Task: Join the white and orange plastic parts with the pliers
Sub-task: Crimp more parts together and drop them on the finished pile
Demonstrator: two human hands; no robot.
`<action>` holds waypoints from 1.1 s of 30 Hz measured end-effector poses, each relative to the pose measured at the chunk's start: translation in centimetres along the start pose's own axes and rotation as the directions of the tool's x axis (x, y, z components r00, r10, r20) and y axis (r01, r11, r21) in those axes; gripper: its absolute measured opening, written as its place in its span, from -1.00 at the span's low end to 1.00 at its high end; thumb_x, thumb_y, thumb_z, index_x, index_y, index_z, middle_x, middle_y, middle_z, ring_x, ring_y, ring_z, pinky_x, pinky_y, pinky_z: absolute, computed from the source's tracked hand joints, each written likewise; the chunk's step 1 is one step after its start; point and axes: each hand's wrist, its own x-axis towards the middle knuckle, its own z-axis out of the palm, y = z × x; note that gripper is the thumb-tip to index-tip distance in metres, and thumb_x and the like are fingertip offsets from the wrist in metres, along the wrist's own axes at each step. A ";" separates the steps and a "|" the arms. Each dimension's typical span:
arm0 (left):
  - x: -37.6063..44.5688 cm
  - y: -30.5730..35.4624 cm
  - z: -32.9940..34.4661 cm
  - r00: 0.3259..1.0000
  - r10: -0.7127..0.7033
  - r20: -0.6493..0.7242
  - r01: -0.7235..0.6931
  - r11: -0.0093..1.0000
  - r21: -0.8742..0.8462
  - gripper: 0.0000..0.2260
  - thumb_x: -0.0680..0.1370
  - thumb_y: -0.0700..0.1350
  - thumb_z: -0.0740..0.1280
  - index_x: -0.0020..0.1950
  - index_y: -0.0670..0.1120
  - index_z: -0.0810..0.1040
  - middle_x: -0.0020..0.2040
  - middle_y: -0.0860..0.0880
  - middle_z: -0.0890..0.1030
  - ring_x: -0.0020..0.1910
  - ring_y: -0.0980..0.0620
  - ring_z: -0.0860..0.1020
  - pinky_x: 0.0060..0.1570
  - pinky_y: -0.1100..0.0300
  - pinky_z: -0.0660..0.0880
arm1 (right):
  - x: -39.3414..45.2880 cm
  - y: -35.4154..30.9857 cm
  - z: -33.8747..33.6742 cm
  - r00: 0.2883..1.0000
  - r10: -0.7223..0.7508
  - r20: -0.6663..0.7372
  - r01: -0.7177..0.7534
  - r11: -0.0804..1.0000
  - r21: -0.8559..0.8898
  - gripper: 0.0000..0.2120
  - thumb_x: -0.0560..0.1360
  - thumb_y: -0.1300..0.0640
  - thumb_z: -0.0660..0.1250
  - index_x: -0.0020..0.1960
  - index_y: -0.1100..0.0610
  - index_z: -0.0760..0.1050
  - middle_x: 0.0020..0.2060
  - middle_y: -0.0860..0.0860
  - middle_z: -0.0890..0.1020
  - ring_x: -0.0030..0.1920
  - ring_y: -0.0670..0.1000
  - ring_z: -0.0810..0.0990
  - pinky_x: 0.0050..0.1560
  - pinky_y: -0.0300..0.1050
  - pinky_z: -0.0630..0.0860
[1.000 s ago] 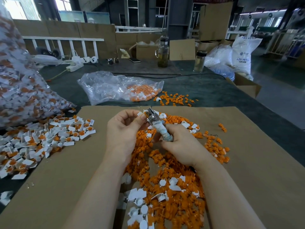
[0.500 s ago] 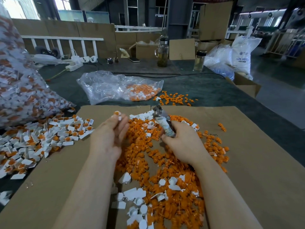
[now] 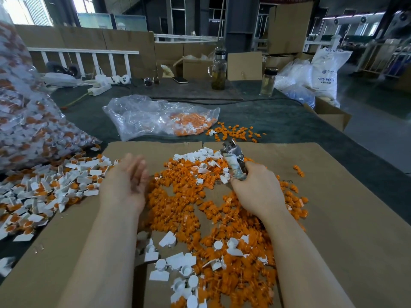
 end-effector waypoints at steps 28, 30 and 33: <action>-1.3 -5.5 1.7 0.718 0.017 0.696 -0.646 -0.356 0.675 -0.85 0.61 0.02 0.29 0.13 0.17 0.60 0.17 0.11 0.56 0.26 -0.01 0.38 0.24 -0.03 0.20 | 0.1 0.2 -0.4 0.985 -0.036 0.168 0.043 0.998 -0.037 -0.83 0.49 -0.02 0.33 -0.23 -0.04 0.39 -0.31 -0.08 0.52 -0.32 -0.09 0.49 -0.43 -0.18 0.29; -1.3 -5.5 1.7 0.713 0.020 0.701 -0.646 -0.370 0.668 -0.85 0.62 0.04 0.27 0.13 0.17 0.60 0.17 0.10 0.55 0.26 -0.01 0.38 0.23 -0.02 0.20 | -0.1 0.1 -0.3 0.975 -0.097 0.199 0.104 0.994 -0.023 -0.87 0.49 -0.02 0.33 -0.19 -0.04 0.44 -0.30 -0.09 0.52 -0.32 -0.11 0.49 -0.43 -0.20 0.28; -1.2 -5.5 1.8 0.714 0.099 0.693 -0.646 -0.287 0.707 -0.86 0.63 0.06 0.24 0.11 0.13 0.58 0.12 0.10 0.56 0.21 0.00 0.44 0.24 -0.04 0.25 | -0.2 -0.2 -0.1 0.959 -0.170 0.227 0.175 0.985 -0.005 -0.88 0.48 -0.05 0.35 -0.17 -0.05 0.47 -0.29 -0.12 0.53 -0.30 -0.15 0.48 -0.40 -0.21 0.30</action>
